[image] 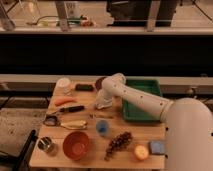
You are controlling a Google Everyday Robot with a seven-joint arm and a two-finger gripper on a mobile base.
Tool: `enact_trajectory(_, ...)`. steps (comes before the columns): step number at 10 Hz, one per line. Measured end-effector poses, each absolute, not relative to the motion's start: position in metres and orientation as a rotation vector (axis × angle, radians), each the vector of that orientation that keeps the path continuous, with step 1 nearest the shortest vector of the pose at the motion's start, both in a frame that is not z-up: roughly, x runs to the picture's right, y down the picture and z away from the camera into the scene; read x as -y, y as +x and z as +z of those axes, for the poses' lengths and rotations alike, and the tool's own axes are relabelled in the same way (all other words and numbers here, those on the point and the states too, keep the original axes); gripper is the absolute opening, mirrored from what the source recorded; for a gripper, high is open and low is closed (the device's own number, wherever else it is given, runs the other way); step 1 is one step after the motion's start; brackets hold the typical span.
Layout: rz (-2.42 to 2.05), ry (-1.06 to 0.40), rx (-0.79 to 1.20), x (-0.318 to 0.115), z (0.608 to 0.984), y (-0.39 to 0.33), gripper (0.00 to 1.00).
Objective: Wipe table surface with towel
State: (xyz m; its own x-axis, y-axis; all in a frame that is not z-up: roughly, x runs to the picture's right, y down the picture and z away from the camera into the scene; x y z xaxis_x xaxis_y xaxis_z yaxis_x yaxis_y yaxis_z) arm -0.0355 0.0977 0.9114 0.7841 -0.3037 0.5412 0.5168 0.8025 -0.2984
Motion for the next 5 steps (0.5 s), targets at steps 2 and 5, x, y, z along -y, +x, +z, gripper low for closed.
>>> enact_trajectory(2,-0.468,-0.469,0.504,-0.1017,0.9091,-0.0369,0.0)
enact_trajectory(5,-0.476,-0.493,0.511,-0.1082,0.9064,-0.0354,0.0)
